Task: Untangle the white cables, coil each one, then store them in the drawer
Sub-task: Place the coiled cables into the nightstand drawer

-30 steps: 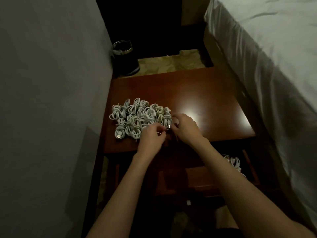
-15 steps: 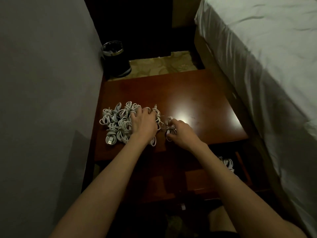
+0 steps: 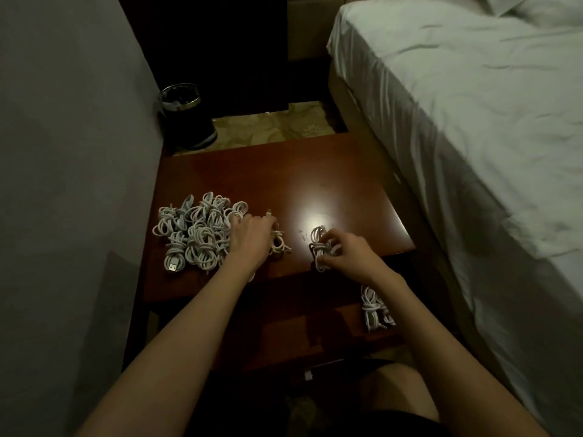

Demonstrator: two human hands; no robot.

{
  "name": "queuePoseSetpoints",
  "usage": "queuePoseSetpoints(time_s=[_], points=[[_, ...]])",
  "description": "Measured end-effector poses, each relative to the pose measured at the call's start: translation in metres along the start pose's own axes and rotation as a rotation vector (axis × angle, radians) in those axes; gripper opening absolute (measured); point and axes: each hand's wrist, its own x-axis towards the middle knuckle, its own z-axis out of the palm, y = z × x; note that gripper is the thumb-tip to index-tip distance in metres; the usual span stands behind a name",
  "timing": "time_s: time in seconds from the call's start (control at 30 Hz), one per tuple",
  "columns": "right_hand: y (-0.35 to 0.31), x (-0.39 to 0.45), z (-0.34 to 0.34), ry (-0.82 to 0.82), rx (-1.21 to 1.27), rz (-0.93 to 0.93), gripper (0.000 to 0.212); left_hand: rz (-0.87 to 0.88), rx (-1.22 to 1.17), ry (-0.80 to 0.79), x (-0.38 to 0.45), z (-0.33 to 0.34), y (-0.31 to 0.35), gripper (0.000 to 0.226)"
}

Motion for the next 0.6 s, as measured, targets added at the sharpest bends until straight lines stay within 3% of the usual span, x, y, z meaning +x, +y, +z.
queuePoseSetpoints(time_s=[0.07, 0.23, 0.4, 0.6], points=[[0.011, -0.011, -0.014, -0.01, 0.041, 0.02, 0.036, 0.044, -0.078, 0.044, -0.011, -0.002, 0.011, 0.023], [0.045, -0.044, -0.026, -0.236, -0.033, 0.097, 0.028, 0.225, -0.276, 0.052, -0.061, 0.003, 0.043, 0.024], [0.061, -0.052, 0.004, -0.168, -0.212, 0.14, 0.04, 0.238, -0.318, -0.168, -0.091, 0.033, 0.065, 0.026], [0.078, -0.048, 0.033, -0.111, -0.382, 0.117, 0.044, 0.163, -0.35, -0.297, -0.089, 0.068, 0.09, 0.03]])
